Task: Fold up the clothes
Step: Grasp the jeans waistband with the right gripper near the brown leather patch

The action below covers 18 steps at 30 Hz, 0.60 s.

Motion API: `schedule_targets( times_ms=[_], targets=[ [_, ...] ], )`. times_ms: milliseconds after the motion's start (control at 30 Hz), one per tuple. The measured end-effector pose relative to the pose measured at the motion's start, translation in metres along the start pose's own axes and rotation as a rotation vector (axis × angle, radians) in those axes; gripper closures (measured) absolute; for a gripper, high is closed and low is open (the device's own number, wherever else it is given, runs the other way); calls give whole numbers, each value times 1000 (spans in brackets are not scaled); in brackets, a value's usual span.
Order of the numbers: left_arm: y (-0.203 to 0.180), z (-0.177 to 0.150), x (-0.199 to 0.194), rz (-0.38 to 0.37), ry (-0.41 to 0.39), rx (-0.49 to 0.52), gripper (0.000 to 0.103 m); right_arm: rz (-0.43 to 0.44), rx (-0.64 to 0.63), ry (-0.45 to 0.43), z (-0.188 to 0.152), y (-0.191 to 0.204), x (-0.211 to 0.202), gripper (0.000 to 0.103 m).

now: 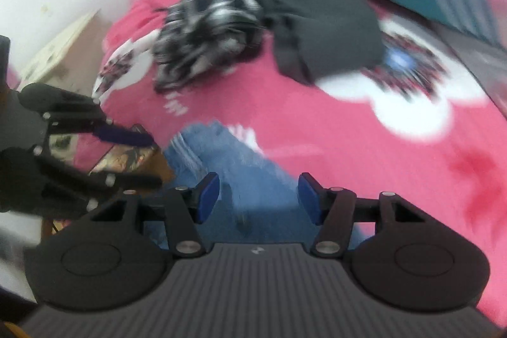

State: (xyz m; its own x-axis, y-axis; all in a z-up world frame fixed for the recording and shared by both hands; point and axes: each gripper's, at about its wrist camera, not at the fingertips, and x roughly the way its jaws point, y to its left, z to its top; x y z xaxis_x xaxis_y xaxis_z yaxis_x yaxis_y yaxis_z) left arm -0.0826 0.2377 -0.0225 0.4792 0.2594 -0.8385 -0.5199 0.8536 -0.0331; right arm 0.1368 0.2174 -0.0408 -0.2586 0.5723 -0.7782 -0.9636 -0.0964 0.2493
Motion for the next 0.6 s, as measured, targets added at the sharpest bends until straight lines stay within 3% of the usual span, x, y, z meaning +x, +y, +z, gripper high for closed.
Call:
schedule_targets(
  times_ms=[167,233,267,400,467,600],
  targets=[
    [2,-4,4,-42,-5,-27,89,134,-167,186,20,2,44,45],
    [0,-5,3,-48,-20,-21,93,147,-183,210,23,3,45,45],
    [-1,-5,2,-49,-29,-15,94,152,-190,220,25,3,46,49],
    [-7,-6,0,-56,-35,-4,95,150,-170,217,24,-1,37,82],
    [-6,-5,0,-43,-33,-3,91,148,-173,218,22,1,34,84],
    [2,-1,0,-15,-55,-20,61,120,-212,218,23,8,36,81]
  ],
)
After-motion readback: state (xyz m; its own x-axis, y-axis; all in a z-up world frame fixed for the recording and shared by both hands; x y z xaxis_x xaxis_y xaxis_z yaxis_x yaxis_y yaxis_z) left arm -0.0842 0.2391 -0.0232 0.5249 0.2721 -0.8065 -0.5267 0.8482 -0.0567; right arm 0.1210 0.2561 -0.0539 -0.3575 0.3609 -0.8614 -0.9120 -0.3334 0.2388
